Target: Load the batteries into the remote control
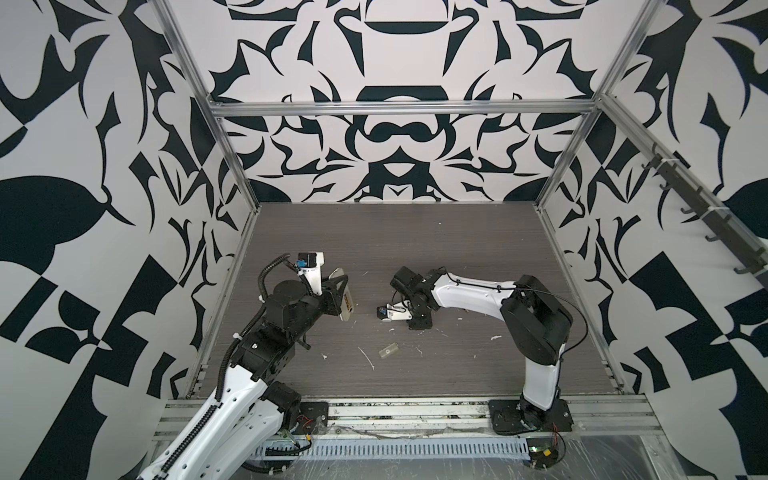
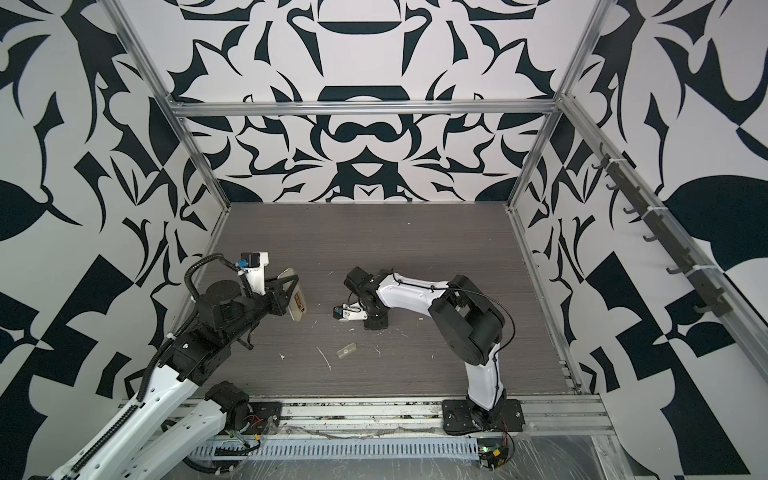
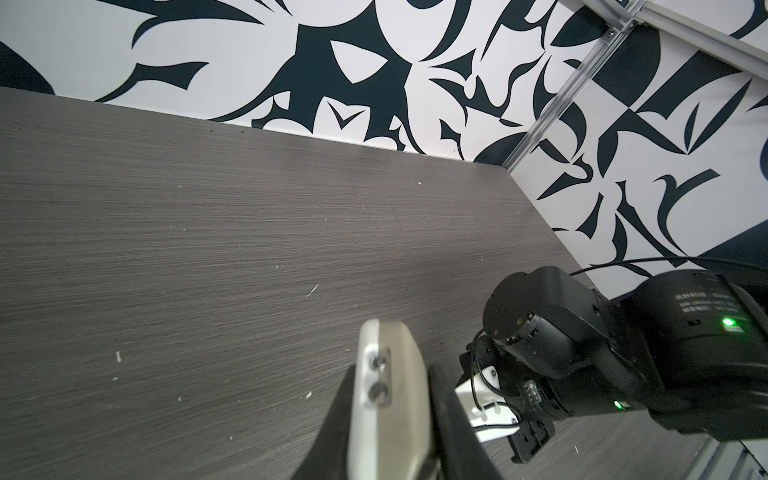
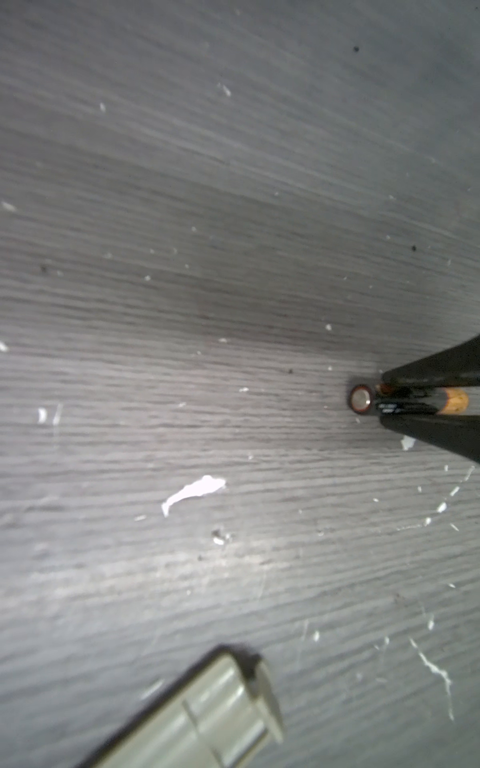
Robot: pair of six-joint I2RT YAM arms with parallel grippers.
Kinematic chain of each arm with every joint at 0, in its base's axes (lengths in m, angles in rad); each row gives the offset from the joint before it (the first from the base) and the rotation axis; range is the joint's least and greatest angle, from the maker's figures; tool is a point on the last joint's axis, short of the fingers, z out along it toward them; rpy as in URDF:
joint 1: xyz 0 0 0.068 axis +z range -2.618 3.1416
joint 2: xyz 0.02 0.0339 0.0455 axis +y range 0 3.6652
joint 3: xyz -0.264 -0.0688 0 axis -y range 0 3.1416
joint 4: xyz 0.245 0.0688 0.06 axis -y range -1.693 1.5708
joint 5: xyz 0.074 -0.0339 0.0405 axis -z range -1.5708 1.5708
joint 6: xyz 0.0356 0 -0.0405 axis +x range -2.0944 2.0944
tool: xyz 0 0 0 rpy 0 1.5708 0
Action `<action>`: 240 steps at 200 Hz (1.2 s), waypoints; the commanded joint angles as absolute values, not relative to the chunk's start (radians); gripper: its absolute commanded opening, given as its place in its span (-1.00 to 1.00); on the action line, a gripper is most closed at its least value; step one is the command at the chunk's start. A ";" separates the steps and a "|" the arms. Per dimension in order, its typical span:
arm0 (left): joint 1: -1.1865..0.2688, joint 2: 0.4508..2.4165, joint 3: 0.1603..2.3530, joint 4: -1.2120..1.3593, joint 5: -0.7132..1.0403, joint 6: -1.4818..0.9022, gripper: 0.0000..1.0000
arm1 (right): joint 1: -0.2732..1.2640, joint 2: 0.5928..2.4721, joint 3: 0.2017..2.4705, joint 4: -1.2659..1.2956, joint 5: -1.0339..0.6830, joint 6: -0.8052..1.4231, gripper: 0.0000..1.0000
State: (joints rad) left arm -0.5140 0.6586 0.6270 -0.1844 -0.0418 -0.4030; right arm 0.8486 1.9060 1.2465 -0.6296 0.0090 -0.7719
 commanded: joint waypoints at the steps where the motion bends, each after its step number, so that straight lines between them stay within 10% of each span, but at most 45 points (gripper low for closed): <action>1: -0.516 0.648 0.628 -0.184 -0.056 -0.397 -1.00 | 0.862 1.893 1.217 -0.612 -0.019 -0.752 -0.68; 113: -0.516 0.644 0.612 -0.168 -0.063 -0.400 -1.00 | 0.870 1.795 1.180 -0.551 -0.003 -0.722 -0.30; 180: -0.515 0.630 0.595 -0.149 -0.052 -0.402 -1.00 | 0.871 1.647 1.168 -0.502 -0.041 -0.571 0.74; 240: -0.515 0.610 0.569 -0.131 -0.055 -0.391 -1.00 | 0.869 1.602 1.347 -0.650 -0.038 -0.122 1.00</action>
